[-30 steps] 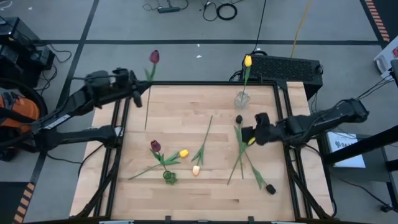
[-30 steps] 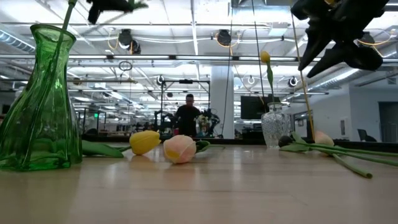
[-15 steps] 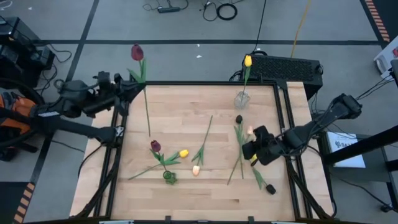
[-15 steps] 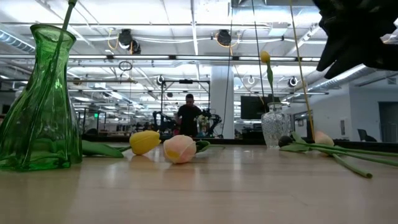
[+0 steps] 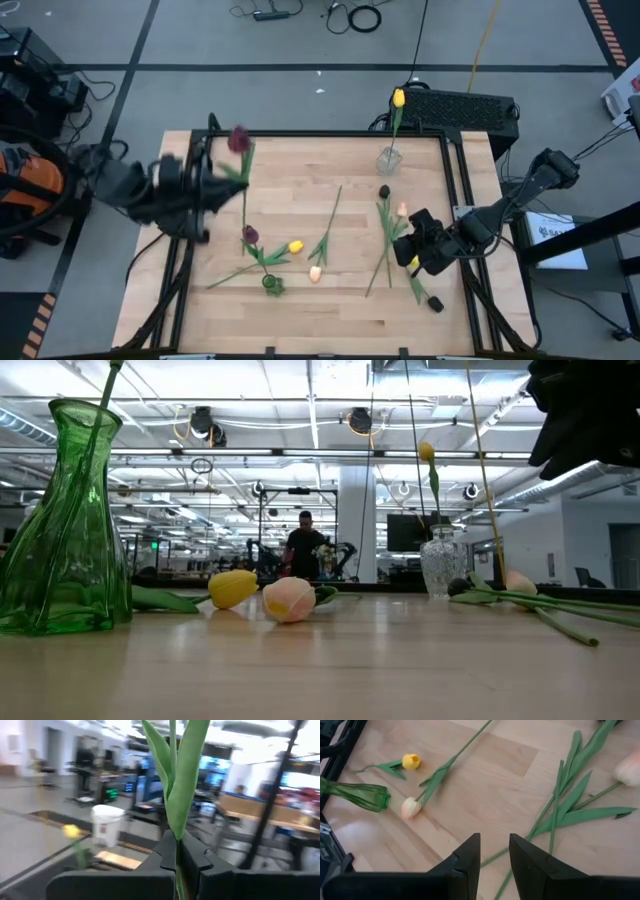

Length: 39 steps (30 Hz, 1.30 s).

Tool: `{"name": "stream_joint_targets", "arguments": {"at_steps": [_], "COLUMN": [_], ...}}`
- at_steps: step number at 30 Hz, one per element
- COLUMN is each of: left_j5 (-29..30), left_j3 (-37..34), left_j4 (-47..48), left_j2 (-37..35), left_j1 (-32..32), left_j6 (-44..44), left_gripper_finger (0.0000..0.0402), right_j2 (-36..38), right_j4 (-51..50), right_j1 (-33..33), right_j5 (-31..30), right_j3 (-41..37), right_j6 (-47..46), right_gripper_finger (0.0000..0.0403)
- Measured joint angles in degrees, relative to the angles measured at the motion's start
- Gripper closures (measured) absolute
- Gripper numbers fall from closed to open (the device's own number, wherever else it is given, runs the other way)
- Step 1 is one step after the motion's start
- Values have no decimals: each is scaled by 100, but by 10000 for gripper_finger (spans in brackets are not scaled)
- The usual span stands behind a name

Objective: Sort flowers into vase by color
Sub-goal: Put the dark red flower into the green vase

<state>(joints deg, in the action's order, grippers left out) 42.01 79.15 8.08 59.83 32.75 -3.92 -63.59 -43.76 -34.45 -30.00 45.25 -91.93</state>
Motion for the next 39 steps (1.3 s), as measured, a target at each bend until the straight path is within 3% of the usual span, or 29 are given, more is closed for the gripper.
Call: {"name": "stream_joint_targets", "arguments": {"at_steps": [6, 11, 20, 25, 28, 35, 39], "left_j5": [1536, 2245, 2449, 2433, 2436, 2405, 2150], "left_j3": [-477, -1236, -2862, -3582, -3728, -3733, -3733], "left_j4": [-1634, -3112, -6520, -7765, -7996, -6767, -6715], "left_j2": [368, 608, 748, 748, 740, 746, 745], "left_j1": [1313, 1912, 2445, 2578, 2471, 2312, 2307], "left_j6": [1080, 1807, 3172, 3741, 3751, 3727, 3594], "left_gripper_finger": [400, 400, 400, 400, 399, 376, 390], "right_j2": [0, 0, -2, -2, -2, -2, -2], "right_j4": [1, 3, 23, 27, 29, 29, 28], "right_j1": [-23, -18, -18, -18, -18, -16, -16], "right_j5": [-2, -3, 32, 42, 44, 10, 2], "right_j3": [0, 0, 0, 0, 0, 0, 0], "right_j6": [118, 150, 154, 161, 176, 283, 281], "right_gripper_finger": [307, 307, 307, 307, 307, 307, 307]}}
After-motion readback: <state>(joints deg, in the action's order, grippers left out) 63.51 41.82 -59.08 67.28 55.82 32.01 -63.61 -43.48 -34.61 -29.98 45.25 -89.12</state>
